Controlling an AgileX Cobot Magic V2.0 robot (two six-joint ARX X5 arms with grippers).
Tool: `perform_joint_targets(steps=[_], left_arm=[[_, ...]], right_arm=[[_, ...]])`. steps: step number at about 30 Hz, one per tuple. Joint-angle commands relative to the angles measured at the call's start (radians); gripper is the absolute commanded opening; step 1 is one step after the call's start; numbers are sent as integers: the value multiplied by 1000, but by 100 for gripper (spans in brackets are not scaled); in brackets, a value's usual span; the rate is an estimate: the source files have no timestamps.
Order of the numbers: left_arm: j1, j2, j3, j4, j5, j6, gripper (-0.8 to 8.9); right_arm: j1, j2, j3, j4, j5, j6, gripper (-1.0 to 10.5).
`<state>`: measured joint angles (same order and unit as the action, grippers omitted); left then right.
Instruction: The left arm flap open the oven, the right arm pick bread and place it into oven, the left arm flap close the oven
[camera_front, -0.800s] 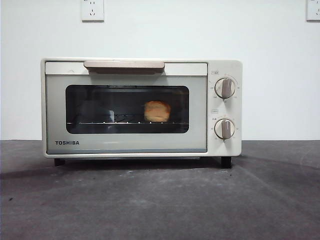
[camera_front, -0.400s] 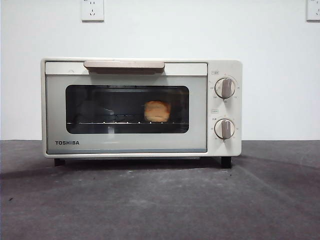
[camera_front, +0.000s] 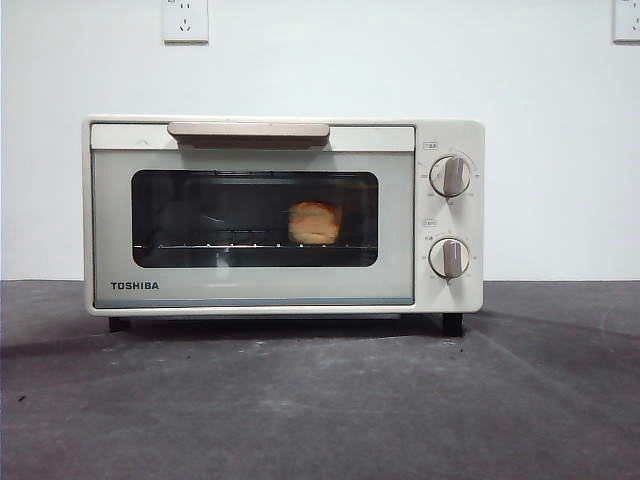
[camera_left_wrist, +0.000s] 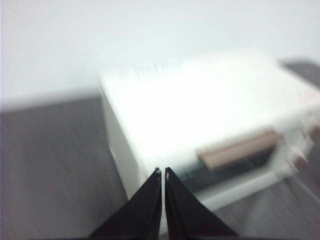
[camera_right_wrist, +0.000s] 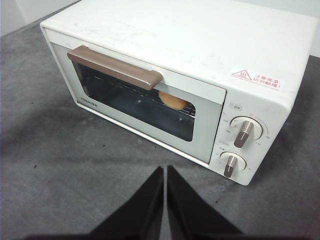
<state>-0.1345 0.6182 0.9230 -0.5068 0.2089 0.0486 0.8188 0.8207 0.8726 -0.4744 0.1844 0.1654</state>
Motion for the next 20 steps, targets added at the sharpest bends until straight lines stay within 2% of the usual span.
perform_joint_targets(steps=[1,4,7,14,20], left_arm=[[37,-58,-71,167,-4,65,19],[78,-131,-175,315,-22,77,19],[105,-196,-275,387,-60,106,19],[130,-332,-495,409,-90,147,19],[130,-441,-689,440,-90,149,19]], right_arm=[[10,8,8,10,0,10,6],[10,8,8,10,0,10,6],[10,8,8,10,0,10,6],[10,8,8,10,0,10,6],[10,8,8,10,0,10,6]])
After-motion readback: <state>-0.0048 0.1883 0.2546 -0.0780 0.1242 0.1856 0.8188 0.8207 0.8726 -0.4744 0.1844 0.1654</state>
